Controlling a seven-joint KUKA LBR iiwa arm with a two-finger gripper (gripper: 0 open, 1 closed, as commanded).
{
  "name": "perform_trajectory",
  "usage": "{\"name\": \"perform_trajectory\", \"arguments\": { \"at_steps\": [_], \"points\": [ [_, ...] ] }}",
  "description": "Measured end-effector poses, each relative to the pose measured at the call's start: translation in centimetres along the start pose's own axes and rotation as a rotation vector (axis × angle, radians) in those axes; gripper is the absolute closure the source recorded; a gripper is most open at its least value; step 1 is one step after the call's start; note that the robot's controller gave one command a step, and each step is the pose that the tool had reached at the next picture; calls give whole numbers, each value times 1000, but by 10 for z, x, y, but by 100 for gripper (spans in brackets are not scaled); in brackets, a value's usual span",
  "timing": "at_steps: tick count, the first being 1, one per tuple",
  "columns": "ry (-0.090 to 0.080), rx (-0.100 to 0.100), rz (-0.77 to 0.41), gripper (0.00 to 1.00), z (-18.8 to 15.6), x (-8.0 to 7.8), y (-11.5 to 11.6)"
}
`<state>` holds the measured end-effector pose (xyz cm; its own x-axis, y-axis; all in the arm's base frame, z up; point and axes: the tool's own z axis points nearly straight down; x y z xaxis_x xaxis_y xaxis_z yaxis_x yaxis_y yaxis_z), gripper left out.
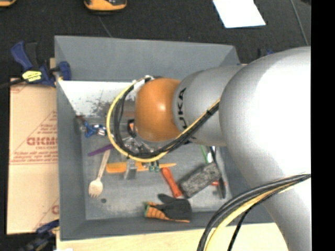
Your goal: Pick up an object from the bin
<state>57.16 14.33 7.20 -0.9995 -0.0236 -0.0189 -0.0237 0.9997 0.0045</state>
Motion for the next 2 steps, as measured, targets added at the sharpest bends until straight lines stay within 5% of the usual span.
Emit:
{"name": "perform_trajectory", "arguments": {
  "at_steps": [2],
  "points": [
    [9,2,3,100,-21,3,-1]
  ]
}}
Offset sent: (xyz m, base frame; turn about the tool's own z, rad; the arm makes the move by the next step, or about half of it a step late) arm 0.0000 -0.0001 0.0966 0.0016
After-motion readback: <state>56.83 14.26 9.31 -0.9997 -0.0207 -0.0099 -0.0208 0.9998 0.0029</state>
